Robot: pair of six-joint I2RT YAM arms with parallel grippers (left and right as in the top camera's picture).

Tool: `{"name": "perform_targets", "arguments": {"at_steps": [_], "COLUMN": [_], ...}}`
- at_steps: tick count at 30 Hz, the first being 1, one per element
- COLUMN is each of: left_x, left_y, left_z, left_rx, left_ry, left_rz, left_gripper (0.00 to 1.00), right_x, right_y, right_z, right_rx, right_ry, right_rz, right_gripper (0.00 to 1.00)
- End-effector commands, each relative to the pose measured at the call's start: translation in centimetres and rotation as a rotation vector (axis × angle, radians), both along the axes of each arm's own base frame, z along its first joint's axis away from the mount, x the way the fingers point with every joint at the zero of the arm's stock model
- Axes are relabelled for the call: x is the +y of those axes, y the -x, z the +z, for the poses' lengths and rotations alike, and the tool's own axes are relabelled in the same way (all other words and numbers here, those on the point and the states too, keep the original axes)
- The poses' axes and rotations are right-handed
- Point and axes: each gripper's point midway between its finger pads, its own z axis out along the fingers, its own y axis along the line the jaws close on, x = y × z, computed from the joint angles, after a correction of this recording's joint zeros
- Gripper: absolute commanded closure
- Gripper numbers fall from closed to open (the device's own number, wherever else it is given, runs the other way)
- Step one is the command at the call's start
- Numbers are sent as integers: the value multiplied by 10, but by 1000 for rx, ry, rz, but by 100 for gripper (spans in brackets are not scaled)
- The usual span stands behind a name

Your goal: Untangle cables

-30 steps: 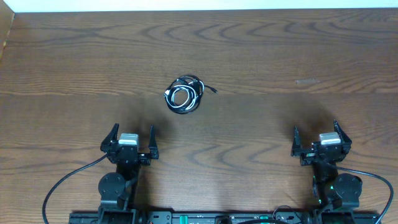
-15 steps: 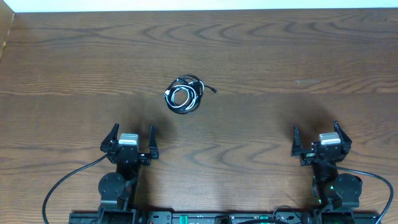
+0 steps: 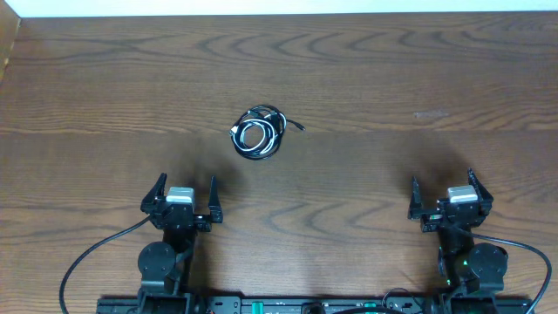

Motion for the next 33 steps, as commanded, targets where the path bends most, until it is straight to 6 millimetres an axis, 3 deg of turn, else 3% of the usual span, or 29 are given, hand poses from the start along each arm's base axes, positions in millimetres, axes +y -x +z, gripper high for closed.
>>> {"name": "perform_targets", "arguments": {"at_steps": [1, 28, 33], "left_x": [4, 2, 3], "left_y": [1, 1, 1], "left_z": [-14, -8, -6], "left_rx": [51, 25, 27], "left_ry": [-4, 1, 81], "left_rz": [19, 9, 26], "left_gripper": [2, 2, 2], "right_x": [-2, -1, -1], "right_y": [0, 0, 0], "right_z": [0, 0, 0], "right_rx": [0, -1, 0], "right_ry": [7, 6, -24], "right_rz": [-7, -4, -6], "right_gripper": [1, 1, 1]}}
